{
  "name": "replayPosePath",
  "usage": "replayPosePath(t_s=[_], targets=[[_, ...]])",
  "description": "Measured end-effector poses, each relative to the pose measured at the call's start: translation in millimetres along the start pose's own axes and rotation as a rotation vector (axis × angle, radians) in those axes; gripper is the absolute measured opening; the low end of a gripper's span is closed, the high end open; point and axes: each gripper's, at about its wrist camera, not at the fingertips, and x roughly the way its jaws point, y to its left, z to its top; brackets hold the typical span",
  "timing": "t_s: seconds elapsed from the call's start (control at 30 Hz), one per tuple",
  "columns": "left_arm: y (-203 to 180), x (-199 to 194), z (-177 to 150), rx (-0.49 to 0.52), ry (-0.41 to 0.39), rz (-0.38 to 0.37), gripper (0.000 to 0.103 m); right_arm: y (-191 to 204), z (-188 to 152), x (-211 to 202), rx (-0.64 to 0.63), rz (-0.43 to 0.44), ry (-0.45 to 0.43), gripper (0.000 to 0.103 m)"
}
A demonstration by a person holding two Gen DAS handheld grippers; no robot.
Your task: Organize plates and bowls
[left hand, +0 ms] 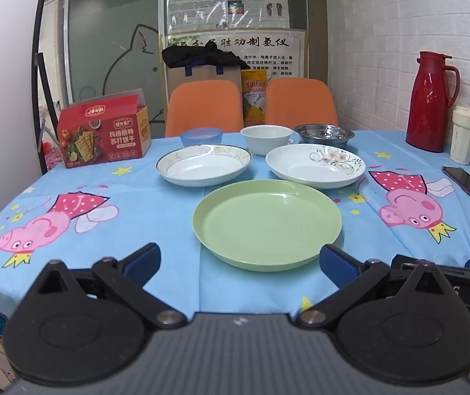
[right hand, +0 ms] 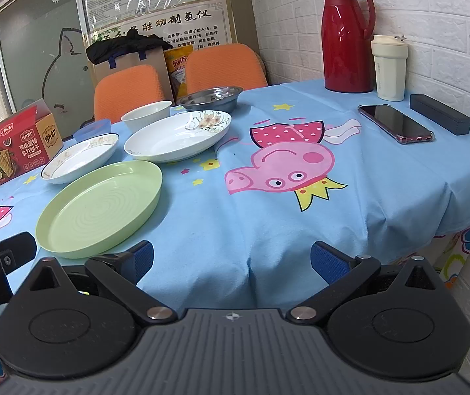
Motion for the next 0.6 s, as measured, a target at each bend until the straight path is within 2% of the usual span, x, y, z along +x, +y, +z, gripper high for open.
replayPosePath(t_s=[0.6], targets=[[-0.7,-0.4,-0.4,0.007,-0.005,-0.009,0.102,-0.2,-0.8,1.1,0.000,0.000,0.002,0.103]])
